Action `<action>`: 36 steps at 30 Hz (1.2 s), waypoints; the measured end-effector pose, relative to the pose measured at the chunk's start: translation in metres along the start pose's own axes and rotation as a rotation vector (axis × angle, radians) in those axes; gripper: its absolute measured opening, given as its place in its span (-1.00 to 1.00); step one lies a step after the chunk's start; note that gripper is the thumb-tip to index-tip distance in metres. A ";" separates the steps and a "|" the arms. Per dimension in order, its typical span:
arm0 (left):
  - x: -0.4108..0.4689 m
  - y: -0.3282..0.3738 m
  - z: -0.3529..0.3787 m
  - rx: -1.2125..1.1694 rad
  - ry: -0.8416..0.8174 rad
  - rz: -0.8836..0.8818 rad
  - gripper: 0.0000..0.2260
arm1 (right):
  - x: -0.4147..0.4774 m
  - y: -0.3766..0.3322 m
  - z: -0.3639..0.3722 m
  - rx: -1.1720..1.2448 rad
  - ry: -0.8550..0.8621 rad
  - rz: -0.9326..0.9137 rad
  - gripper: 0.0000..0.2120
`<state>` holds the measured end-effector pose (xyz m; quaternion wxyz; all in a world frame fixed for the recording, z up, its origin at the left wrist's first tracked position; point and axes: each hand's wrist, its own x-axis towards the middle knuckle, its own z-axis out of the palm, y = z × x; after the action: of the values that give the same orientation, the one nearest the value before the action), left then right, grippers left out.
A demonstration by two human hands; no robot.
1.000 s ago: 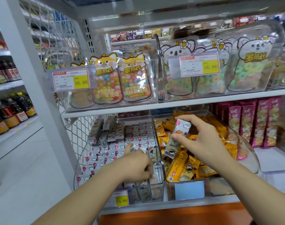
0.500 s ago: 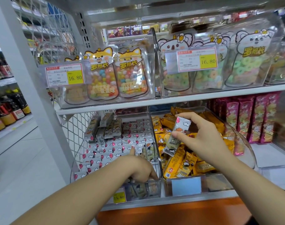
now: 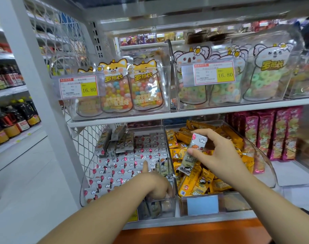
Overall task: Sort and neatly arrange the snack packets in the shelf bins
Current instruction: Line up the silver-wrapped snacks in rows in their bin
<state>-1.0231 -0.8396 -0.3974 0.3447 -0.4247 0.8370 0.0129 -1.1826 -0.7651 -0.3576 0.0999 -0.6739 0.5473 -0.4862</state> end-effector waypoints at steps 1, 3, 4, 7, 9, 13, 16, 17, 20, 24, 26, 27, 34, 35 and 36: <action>-0.002 -0.003 0.003 -0.075 0.057 -0.001 -0.55 | 0.001 0.000 -0.001 0.001 0.006 0.001 -0.64; -0.008 -0.008 0.007 -0.190 0.130 0.013 -0.63 | 0.001 -0.001 -0.004 -0.002 0.019 0.002 -0.64; -0.011 -0.009 0.007 -0.218 0.143 0.019 -0.66 | 0.001 -0.002 -0.005 -0.003 0.023 0.001 -0.64; -0.018 -0.012 0.006 -0.245 0.148 0.042 -0.66 | 0.001 -0.003 -0.005 0.003 0.020 -0.007 -0.64; -0.021 -0.016 0.007 -0.300 0.185 0.066 -0.66 | 0.002 -0.002 -0.004 0.012 0.016 -0.011 -0.64; -0.026 -0.029 0.011 -0.414 0.350 0.103 -0.63 | 0.004 -0.001 -0.001 0.032 0.012 -0.015 -0.64; -0.024 -0.036 0.011 -0.441 0.507 0.118 -0.64 | 0.005 -0.002 0.002 0.035 0.012 -0.023 -0.64; -0.022 -0.040 0.010 -0.447 0.541 0.102 -0.62 | 0.005 -0.002 0.003 0.038 0.014 -0.021 -0.63; -0.015 -0.052 0.007 -0.459 0.604 0.063 -0.64 | 0.006 -0.003 0.006 0.072 0.031 -0.004 -0.62; -0.004 -0.059 0.007 -0.466 0.666 0.048 -0.82 | 0.008 -0.005 0.012 0.159 0.046 -0.001 -0.61; 0.001 -0.059 0.008 -0.468 0.694 0.057 -0.85 | 0.009 -0.006 0.015 0.166 0.031 -0.009 -0.60; 0.003 -0.058 0.008 -0.472 0.706 0.064 -0.86 | 0.009 -0.007 0.017 0.167 0.019 -0.013 -0.60; -0.009 -0.074 0.004 -0.696 0.674 0.149 -0.88 | 0.012 -0.013 0.020 0.181 0.001 -0.039 -0.59; -0.013 -0.079 0.003 -0.691 0.632 0.152 -0.87 | 0.013 -0.014 0.021 0.184 -0.013 -0.034 -0.60; -0.017 -0.082 0.003 -0.673 0.592 0.141 -0.85 | 0.013 -0.015 0.023 0.184 -0.046 -0.029 -0.61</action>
<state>-0.9561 -0.8792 -0.3677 -0.0682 -0.4406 0.8756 0.1857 -1.1567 -0.7792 -0.3523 0.1671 -0.6807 0.4881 -0.5201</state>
